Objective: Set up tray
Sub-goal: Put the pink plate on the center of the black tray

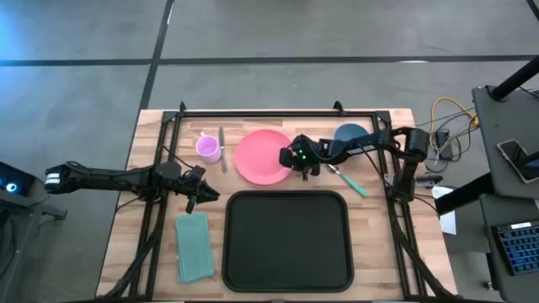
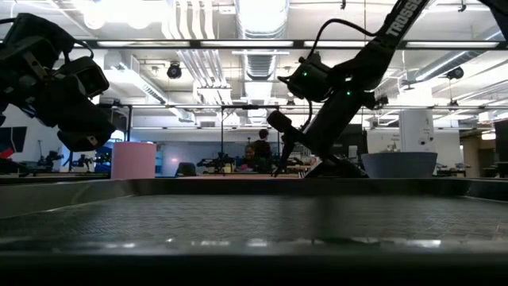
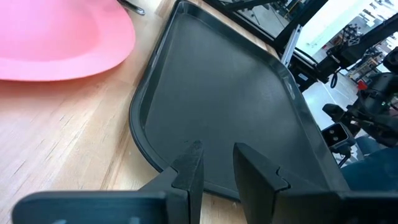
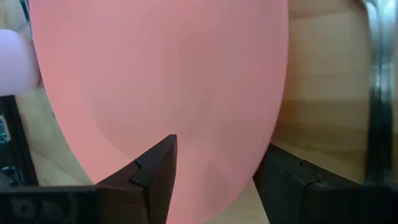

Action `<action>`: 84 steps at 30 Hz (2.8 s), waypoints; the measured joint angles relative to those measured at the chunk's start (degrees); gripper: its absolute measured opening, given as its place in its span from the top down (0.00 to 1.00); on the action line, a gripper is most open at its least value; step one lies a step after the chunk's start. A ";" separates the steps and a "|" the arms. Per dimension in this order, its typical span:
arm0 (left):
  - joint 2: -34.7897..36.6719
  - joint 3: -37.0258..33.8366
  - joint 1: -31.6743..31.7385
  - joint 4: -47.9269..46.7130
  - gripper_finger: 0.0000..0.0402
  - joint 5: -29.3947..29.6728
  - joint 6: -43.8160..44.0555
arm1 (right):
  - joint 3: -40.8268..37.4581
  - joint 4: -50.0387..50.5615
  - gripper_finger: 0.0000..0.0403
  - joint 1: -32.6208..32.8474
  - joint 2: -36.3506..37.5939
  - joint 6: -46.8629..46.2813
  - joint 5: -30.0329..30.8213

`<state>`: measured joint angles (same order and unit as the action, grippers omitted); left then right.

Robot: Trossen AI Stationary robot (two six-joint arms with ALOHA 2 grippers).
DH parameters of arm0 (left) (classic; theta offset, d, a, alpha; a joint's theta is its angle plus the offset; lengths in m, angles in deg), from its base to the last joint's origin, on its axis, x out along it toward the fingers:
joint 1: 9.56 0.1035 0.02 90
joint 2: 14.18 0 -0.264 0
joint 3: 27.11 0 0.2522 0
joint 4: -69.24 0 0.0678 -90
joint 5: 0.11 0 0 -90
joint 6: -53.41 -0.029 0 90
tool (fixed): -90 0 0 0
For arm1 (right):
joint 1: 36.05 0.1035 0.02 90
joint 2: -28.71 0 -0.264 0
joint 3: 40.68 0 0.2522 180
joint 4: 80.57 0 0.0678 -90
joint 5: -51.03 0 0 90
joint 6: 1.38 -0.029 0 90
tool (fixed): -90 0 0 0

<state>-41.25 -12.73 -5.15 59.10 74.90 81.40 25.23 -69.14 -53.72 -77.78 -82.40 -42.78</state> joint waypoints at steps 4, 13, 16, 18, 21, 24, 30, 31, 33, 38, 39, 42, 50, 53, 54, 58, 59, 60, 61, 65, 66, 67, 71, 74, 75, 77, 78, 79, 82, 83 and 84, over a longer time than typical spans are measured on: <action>0.00 -0.01 0.00 0.00 0.83 0.00 0.00 | 0.39 0.07 0.56 -0.12 -0.14 1.88 1.28; -0.02 -0.01 0.00 0.00 0.83 0.00 0.00 | 0.04 1.01 0.75 -0.51 -0.12 4.01 2.56; -0.02 -0.01 0.01 0.00 0.83 -0.01 0.00 | -0.05 1.26 0.85 -0.51 -0.12 5.35 2.64; -0.02 -0.01 0.02 0.00 0.83 -0.01 0.00 | -0.05 0.86 0.90 -0.56 -0.14 6.41 2.78; -0.02 0.00 0.00 0.00 0.83 -0.01 0.00 | 0.01 0.54 0.96 -0.60 -0.10 7.31 2.90; -0.02 -0.01 0.02 0.00 0.83 -0.01 0.00 | 0.02 0.33 0.97 -0.58 -0.01 7.35 3.33; -0.02 0.01 0.01 0.00 0.83 -0.01 0.00 | -0.09 0.47 0.98 -0.41 1.75 7.75 4.37; -0.02 0.00 0.01 0.00 0.83 0.00 0.00 | -0.09 0.46 0.98 -0.40 2.27 7.77 4.51; -0.02 0.01 0.00 -0.01 0.83 0.00 0.00 | -0.09 0.41 0.98 -0.40 3.38 8.11 4.68; -0.02 -0.01 0.00 0.00 0.83 -0.01 0.00 | -0.16 1.18 0.98 -0.06 7.10 9.43 5.34; -0.02 -0.01 0.01 0.00 0.83 -0.01 0.00 | -0.16 1.17 0.98 0.09 7.92 9.40 5.36; -0.02 -0.01 0.02 0.00 0.83 -0.01 0.00 | -0.20 1.73 0.98 0.53 10.81 8.70 5.38; -0.02 0.01 0.02 0.00 0.83 -0.01 0.00 | -0.18 1.14 0.98 1.65 21.71 7.32 2.95; -0.02 0.01 0.01 0.00 0.83 0.00 0.00 | -0.12 4.07 0.98 1.35 25.92 9.42 -3.97; -0.01 0.00 0.00 0.00 0.83 -0.01 0.00 | -0.08 6.00 0.98 1.32 27.04 10.18 -6.87; 0.00 0.00 0.01 0.00 0.83 0.01 0.00 | -0.09 15.73 0.98 1.66 29.24 13.60 -20.17; -0.02 0.01 0.02 0.00 0.83 -0.01 0.00 | -0.09 17.73 0.98 2.28 29.25 13.98 -22.69; -0.02 -0.01 0.00 0.00 0.83 0.01 0.00 | -0.09 19.28 0.98 3.10 29.16 14.26 -24.46; -0.02 -0.01 0.01 0.00 0.83 0.00 0.00 | -0.09 20.57 0.98 4.11 28.91 14.80 -25.76; -0.02 0.00 0.02 0.00 0.83 -0.01 0.00 | -0.33 23.80 0.98 8.42 26.40 16.99 -28.30; -0.02 -0.01 0.00 0.00 0.83 0.01 0.00 | -0.55 23.77 0.98 9.48 25.51 17.16 -28.82; -0.02 0.01 0.00 0.00 0.83 -0.01 0.00 | -0.77 23.81 0.98 10.40 24.61 17.38 -29.35; -0.02 -0.01 0.00 0.00 0.83 -0.01 0.00 | -1.75 24.23 0.98 13.45 20.10 18.51 -30.50; -0.02 -0.01 0.00 0.00 0.83 -0.01 0.00 | -2.63 24.46 0.98 14.79 15.96 19.16 -31.01; -0.02 -0.01 0.00 0.00 0.83 0.01 0.00 | -2.71 24.27 0.98 15.12 14.66 19.49 -31.23; -0.02 0.00 0.01 0.00 0.83 0.01 0.00 | -2.72 23.53 0.98 15.69 12.18 19.81 -31.64; -0.02 0.00 0.00 0.00 0.83 0.01 0.00 | -2.72 23.02 0.98 15.94 10.94 19.80 -32.12; -0.02 -0.01 0.00 -0.02 0.83 -0.01 0.00 | -2.72 22.02 0.98 16.11 9.77 19.81 -32.48; -0.02 -0.01 0.02 -0.01 0.83 -0.01 0.00 | -2.74 17.82 0.98 16.60 7.67 19.37 -32.82; -0.02 -0.01 0.00 0.00 0.83 0.01 0.00 | -2.74 16.65 0.98 16.71 7.16 19.03 -32.46; -0.01 0.00 0.00 0.00 0.83 -0.01 0.00 | -2.74 15.82 0.98 16.79 6.78 18.60 -31.85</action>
<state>-41.27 -12.73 -5.15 59.10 74.89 81.40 22.49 -53.32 -36.92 -71.00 -63.80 -74.64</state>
